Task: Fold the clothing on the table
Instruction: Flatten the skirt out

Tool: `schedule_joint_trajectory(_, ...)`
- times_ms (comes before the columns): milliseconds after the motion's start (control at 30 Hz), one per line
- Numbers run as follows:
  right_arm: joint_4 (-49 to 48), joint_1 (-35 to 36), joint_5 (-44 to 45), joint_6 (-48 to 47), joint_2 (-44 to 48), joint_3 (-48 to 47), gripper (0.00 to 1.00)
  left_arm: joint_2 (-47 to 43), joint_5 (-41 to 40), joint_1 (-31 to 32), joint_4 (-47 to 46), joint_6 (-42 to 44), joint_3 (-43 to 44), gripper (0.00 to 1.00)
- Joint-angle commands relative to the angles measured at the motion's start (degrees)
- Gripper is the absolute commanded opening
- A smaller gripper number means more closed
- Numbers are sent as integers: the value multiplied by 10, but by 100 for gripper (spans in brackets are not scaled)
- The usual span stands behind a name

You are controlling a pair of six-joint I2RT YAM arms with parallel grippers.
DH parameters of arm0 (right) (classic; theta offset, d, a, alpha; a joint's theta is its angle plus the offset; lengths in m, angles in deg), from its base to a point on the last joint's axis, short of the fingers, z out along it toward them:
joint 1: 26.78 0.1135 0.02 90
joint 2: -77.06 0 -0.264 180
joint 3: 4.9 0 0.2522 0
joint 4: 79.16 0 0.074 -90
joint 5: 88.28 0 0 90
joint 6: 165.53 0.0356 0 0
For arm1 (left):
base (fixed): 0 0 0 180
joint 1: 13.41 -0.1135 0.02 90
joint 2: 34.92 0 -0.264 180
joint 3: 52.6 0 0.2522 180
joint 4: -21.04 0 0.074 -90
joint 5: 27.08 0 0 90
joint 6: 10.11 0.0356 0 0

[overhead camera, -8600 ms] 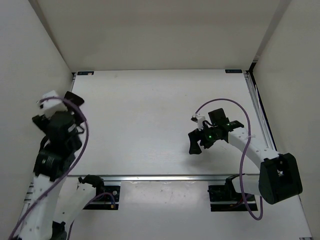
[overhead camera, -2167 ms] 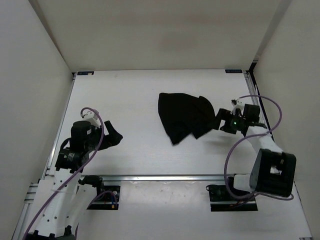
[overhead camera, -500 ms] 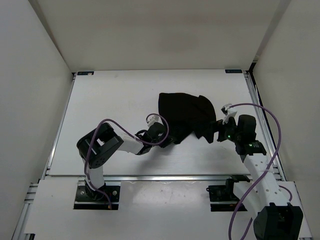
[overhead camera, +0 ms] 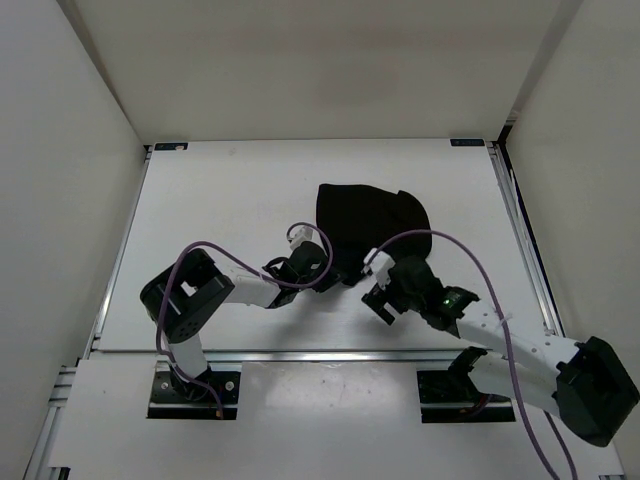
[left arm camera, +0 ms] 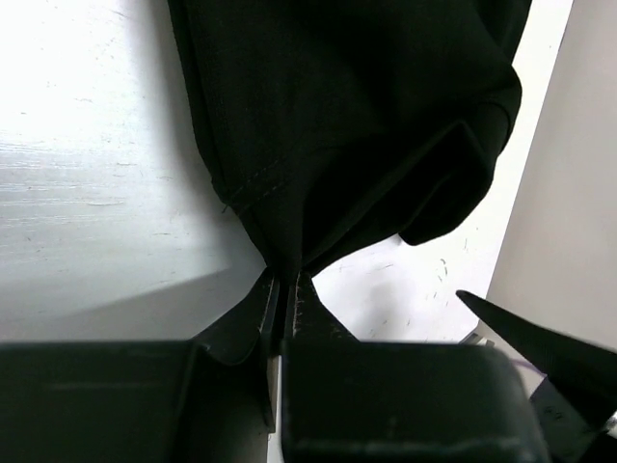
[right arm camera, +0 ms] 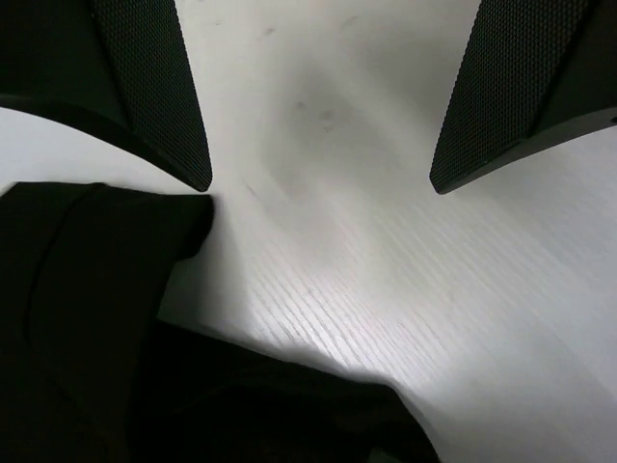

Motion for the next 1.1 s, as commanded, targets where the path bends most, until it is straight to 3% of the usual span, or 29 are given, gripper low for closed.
schedule_joint_trajectory(0, -101, 85, 245, -103, -8, 42, 99, -31, -3, 2, -9, 7, -2, 0)
schedule_joint_trajectory(67, -199, 88, 310, -171, -26, 86, 100, -31, -5, 1, -12, 6, -5, 0)
schedule_joint_trajectory(133, -247, 72, 319, -201, -38, 105, 98, -25, -3, 3, -14, 6, -6, 0)
schedule_joint_trajectory(367, -340, 55, 334, -232, -97, 114, 95, -21, 2, 6, -25, 0, -8, 0)
schedule_joint_trajectory(467, -334, 53, 333, -222, -138, 90, 87, -28, 1, 4, -24, -1, -10, 0)
schedule_joint_trajectory(533, -320, 53, 333, -216, -154, 79, 66, -32, 3, 1, -20, 2, -19, 0)
schedule_joint_trajectory(600, -305, 50, 338, -219, -167, 78, 18, -43, 2, -8, -14, 7, -20, 0)
schedule_joint_trajectory(667, -287, 45, 349, -211, -172, 73, 1, -60, -4, -13, 2, 13, -25, 0)
schedule_joint_trajectory(767, -255, 35, 361, -214, -138, 85, 0, -88, -7, -21, 26, 30, -32, 0)
schedule_joint_trajectory(900, -141, 42, 343, -220, -16, 105, 0, -137, -10, -27, 61, 50, -49, 0)
schedule_joint_trajectory(1000, -20, 78, 295, -258, 113, 126, 0, -169, -2, -21, 91, 69, -52, 0)
schedule_joint_trajectory(1067, 82, 57, 267, -251, 107, 109, 2, -180, 3, -11, 109, 83, -51, 3)
